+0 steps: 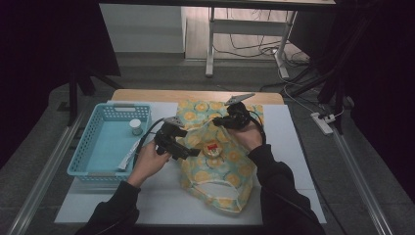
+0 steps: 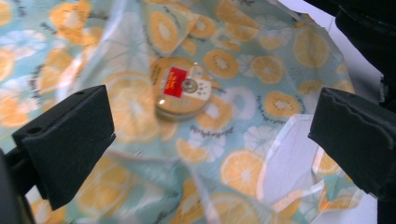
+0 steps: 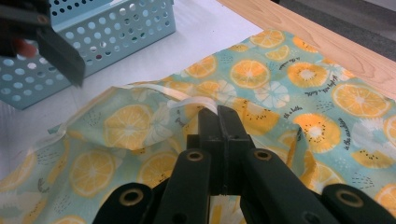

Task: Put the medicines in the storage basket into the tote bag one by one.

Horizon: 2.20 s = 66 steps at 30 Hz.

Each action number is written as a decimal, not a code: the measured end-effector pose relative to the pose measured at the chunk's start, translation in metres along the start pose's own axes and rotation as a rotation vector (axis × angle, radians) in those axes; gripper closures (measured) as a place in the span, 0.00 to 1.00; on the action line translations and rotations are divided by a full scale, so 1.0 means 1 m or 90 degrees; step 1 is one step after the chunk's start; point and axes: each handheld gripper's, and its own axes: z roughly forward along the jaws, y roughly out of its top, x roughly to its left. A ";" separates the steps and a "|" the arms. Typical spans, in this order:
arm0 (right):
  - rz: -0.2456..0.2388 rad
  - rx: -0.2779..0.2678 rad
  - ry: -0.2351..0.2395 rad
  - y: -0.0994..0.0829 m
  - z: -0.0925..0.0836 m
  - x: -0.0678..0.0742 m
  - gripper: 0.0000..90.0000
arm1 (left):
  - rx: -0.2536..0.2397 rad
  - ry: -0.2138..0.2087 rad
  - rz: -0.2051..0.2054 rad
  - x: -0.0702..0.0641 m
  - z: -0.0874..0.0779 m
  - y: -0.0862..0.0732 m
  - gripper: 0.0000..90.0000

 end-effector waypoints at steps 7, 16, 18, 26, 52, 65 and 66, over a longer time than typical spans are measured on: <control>0.001 0.001 -0.001 -0.001 0.000 0.000 1.00 | -0.002 0.031 -0.019 0.009 -0.018 -0.011 0.00; 0.000 0.001 -0.002 -0.002 0.000 0.000 1.00 | -0.010 0.062 -0.049 0.020 -0.044 -0.024 0.00; 0.000 0.001 -0.001 -0.001 -0.001 0.000 1.00 | -0.007 0.075 -0.054 0.023 -0.050 -0.027 0.00; -0.002 -0.003 0.001 0.000 -0.001 0.002 1.00 | -0.001 0.121 -0.089 0.036 -0.076 -0.044 0.01; -0.003 0.003 0.004 -0.002 0.002 0.002 1.00 | 0.058 0.231 -0.160 0.088 -0.112 -0.101 0.00; -0.006 0.004 0.002 -0.002 0.001 0.002 1.00 | 0.194 0.239 -0.168 0.103 -0.083 -0.108 0.00; -0.005 0.004 0.003 -0.002 0.001 0.002 1.00 | 0.205 0.239 -0.171 0.103 -0.081 -0.108 0.00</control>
